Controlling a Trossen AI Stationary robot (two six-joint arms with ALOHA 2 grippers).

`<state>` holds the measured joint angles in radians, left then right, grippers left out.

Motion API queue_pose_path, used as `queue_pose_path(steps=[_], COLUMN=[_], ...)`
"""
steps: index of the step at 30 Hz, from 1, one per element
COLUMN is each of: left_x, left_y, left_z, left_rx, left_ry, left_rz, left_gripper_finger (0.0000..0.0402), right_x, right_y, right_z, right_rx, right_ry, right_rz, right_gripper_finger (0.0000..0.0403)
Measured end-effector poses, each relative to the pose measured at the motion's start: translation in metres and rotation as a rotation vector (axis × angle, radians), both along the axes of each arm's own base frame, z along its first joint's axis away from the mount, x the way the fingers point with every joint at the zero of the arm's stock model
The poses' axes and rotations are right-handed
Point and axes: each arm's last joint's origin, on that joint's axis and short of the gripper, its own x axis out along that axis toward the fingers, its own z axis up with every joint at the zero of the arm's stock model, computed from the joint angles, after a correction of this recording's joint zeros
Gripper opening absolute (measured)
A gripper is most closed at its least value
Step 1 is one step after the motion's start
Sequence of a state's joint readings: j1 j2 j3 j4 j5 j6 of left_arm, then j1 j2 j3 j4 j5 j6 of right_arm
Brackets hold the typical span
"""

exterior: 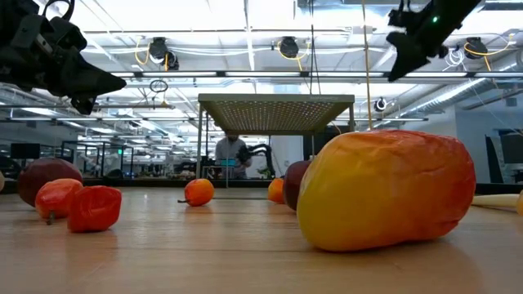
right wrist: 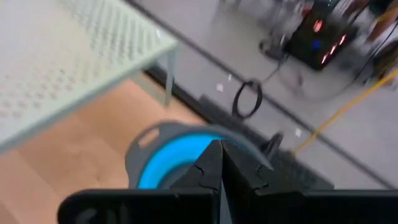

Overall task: Pick & Place Fruit
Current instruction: Put the blue strainer bowl on the shelf

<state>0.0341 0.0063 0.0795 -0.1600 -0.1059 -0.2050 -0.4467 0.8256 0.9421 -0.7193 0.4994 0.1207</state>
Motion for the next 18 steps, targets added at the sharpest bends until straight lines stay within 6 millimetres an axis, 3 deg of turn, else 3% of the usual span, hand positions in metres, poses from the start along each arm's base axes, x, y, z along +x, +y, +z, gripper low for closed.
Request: queue_pose_path(steps=[10,18], left_x=[0.000,0.000], left_y=[0.000,0.000], left_z=[0.000,0.000], left_rx=[0.000,0.000], left_ry=[0.000,0.000], left_rz=[0.000,0.000], left_gripper_finger=[0.0010,0.0010], right_x=[-0.004,-0.006], right_y=[-0.045,-0.074], right_z=[-0.028,-0.050], right_rx=[0.253,0.339], right_ry=[0.116,0.244], right_rz=[-0.081,-0.117], right_gripper_finger=[0.0000,0.0002])
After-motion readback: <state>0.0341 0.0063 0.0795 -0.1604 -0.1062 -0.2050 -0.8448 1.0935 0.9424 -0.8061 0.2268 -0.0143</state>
